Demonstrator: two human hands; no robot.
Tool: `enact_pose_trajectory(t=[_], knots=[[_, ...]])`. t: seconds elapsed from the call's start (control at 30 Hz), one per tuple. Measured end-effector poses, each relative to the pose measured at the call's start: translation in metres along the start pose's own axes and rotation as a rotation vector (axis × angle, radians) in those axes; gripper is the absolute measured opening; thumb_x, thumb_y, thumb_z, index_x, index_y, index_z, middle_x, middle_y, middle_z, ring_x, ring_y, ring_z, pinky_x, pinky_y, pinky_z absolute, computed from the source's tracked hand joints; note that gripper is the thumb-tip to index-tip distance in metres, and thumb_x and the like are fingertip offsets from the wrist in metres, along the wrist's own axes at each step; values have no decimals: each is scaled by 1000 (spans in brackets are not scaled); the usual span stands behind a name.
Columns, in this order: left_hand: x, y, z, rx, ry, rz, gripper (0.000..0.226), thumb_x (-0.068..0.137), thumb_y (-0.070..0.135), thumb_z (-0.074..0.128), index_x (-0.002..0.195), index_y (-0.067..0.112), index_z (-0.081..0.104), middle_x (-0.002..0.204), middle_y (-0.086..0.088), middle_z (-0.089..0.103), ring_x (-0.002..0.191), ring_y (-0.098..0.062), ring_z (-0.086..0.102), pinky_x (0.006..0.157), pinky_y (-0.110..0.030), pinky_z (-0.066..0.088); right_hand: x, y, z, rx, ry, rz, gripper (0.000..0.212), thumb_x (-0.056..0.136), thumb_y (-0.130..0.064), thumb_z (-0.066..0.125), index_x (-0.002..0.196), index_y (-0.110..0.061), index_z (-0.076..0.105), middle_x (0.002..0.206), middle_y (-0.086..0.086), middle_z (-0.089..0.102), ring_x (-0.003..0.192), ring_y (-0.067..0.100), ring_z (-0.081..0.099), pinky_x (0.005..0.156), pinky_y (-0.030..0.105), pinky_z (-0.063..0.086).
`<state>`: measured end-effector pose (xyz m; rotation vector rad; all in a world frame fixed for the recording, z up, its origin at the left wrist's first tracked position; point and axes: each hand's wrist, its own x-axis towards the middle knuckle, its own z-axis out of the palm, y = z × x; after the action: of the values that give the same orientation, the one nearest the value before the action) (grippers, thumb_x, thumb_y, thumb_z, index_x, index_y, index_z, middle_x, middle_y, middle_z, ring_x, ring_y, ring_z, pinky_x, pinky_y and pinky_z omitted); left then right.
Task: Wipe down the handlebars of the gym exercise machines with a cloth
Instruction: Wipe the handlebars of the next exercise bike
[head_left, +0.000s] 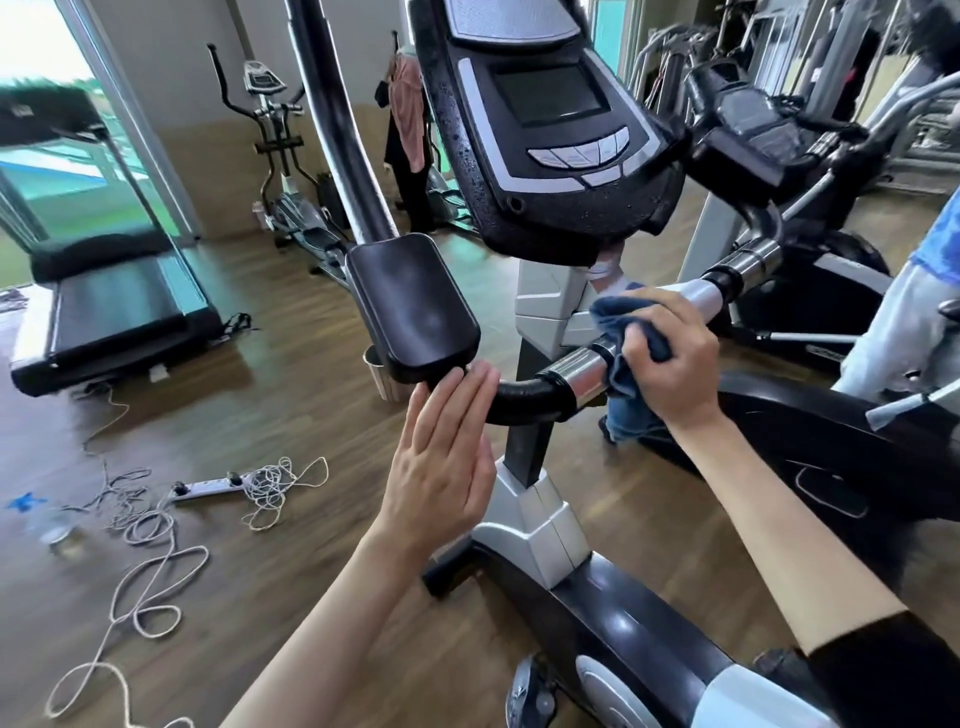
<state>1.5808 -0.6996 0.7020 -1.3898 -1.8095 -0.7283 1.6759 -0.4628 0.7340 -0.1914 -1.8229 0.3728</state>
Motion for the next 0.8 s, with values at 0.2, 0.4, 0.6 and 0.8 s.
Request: enact_pose_trajectory(t=[0.2, 0.4, 0.6, 0.8], knots=[[-1, -1, -1, -40, -31, 3, 55, 92, 21, 33, 145, 8, 27, 150, -6, 29, 146, -12, 14, 119, -42, 15, -18, -59, 13, 18, 47, 78, 17, 83, -12, 55, 82, -6, 72, 102, 5, 69, 98, 25, 62, 95, 42, 46], [-1, -8, 4, 55, 14, 58, 48, 99, 28, 24, 146, 15, 23, 148, -5, 32, 144, -12, 17, 119, -38, 15, -42, -74, 23, 16, -27, -273, 18, 84, -12, 60, 90, -2, 74, 109, 15, 67, 107, 34, 59, 100, 43, 46], [-1, -10, 7, 179, 74, 88, 49, 96, 23, 38, 144, 15, 29, 144, -1, 37, 138, -15, 25, 116, -37, 21, -24, -35, 16, 61, 32, -153, 22, 85, -9, 53, 86, 3, 71, 105, 17, 67, 97, 33, 62, 88, 51, 48], [-1, -16, 1, 211, 23, 171, 53, 96, 24, 41, 146, 12, 29, 149, -2, 32, 139, -17, 26, 112, -44, 30, -27, -45, 20, 26, 165, 77, 20, 87, -8, 52, 89, 1, 70, 104, 16, 66, 99, 31, 59, 98, 34, 43]])
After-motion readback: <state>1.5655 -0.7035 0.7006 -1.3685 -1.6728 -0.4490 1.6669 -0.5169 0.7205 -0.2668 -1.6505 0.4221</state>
